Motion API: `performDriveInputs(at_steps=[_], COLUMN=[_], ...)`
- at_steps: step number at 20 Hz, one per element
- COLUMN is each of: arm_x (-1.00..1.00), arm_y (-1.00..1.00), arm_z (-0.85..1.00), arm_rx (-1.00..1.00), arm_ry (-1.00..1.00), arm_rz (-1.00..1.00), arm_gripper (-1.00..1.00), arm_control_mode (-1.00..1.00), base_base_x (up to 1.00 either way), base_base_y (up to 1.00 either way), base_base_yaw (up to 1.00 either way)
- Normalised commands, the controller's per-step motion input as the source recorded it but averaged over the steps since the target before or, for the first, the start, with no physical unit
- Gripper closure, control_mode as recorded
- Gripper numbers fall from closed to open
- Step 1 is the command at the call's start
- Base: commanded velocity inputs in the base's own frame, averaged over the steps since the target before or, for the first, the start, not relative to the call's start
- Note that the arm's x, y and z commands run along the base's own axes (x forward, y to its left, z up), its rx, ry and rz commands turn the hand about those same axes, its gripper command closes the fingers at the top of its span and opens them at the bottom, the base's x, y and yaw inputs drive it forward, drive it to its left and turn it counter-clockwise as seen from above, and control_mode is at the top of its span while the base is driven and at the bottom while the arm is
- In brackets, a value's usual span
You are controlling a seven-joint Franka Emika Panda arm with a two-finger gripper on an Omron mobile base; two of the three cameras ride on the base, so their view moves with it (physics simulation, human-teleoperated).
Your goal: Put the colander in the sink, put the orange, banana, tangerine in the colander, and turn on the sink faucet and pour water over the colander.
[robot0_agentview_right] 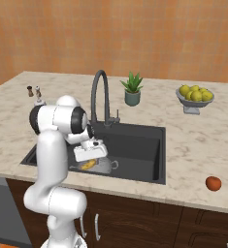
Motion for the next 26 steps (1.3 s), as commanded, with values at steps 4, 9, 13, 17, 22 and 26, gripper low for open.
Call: performDriveInputs(at_steps=[4,9,13,17,22,26], arm_x=[0.18,0.24,0.25,0.16,-0.13,-0.34], arm_y=[-0.01,-0.02,-0.03,-0.05,-0.21,-0.24], arm_z=[-0.24,-0.25,-0.25,-0.18,-0.02,0.2], arm_rx=[0.01,0.0,0.0,0.0,0.01,0.01], arm_ry=[0.08,0.05,0.08,0.09,0.09,0.04], arm_rz=[0.0,0.0,-0.01,-0.01,-0.01,-0.04], arm_gripper=[1.0,1.0,1.0,1.0,-1.0,-1.0], arm_control_mode=[-1.0,-1.0,-1.0,-1.0,-1.0,-1.0], base_base_x=[0.0,0.0,0.0,0.0,0.0,0.0], base_base_y=[0.0,0.0,0.0,0.0,0.0,0.0], base_base_yaw=[0.0,0.0,0.0,0.0,0.0,0.0])
